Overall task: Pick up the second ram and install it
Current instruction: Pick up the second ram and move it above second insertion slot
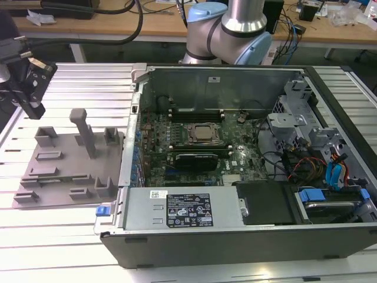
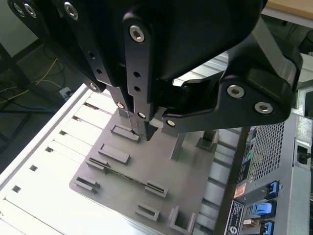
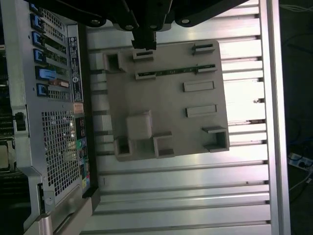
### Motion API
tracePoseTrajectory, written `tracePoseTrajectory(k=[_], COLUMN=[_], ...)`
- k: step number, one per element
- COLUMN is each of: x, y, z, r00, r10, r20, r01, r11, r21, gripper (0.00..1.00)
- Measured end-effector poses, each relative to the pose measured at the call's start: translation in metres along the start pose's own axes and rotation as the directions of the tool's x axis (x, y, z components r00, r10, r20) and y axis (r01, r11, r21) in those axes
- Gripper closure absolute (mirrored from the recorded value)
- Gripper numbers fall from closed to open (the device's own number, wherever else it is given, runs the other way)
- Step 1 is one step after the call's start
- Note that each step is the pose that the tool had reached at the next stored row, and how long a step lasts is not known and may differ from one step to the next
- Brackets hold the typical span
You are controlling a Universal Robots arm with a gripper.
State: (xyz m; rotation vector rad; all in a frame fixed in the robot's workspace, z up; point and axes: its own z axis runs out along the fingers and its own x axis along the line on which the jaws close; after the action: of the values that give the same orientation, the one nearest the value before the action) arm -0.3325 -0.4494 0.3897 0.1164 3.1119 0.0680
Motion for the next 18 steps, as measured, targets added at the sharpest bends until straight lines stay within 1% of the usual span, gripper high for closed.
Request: tracePoseTrajectory(k=[2,3,4,5,6,7,9,11,12,14,15,16,17,18], x=[0.0,0.0,0.0,0.0001,0.0,0.0,0.0,0.0,0.0,0.0,0.0,0.0,0.0,0.0], y=[0.0,-0.0001,-0.0001,0.0,0.0,0.0,0.0,-0.0001,0.0,0.0,0.0,0.0,0.0,0.0], z=[0.0,-0.0001,0.0,0.0,0.0,0.0,0.0,0.0,0.0,0.0,0.0,0.0,0.0,0.0], r00=[1.0,0.9988,0.9969,0.9919,0.9818,0.9725,0.9625,0.9563,0.9483,0.935,0.9224,0.9144,0.9053,0.8944], r10=[-0.007,-0.049,-0.078,-0.127,-0.19,-0.233,-0.271,-0.292,-0.317,-0.354,-0.386,-0.404,-0.425,-0.447], r20=[-0.0003,-0.0023,-0.0034,-0.0055,-0.008,-0.0097,-0.0111,-0.0119,-0.0128,-0.0141,-0.0152,-0.0158,-0.0165,-0.0172], r01=[0.007,0.049,0.078,0.127,0.19,0.233,0.271,0.292,0.317,0.354,0.386,0.404,0.424,0.447], r11=[1.0,0.9988,0.9969,0.9919,0.9818,0.9725,0.9625,0.9564,0.9484,0.9351,0.9225,0.9145,0.9054,0.8946], r21=[-0.0002,-0.0013,-0.0022,-0.0037,-0.0058,-0.0077,-0.0091,-0.0099,-0.0109,-0.0124,-0.0138,-0.0146,-0.0155,-0.0166], gripper=[0.92,0.92,0.92,0.92,0.92,0.92,0.92,0.92,0.92,0.92,0.92,0.92,0.92,0.92])
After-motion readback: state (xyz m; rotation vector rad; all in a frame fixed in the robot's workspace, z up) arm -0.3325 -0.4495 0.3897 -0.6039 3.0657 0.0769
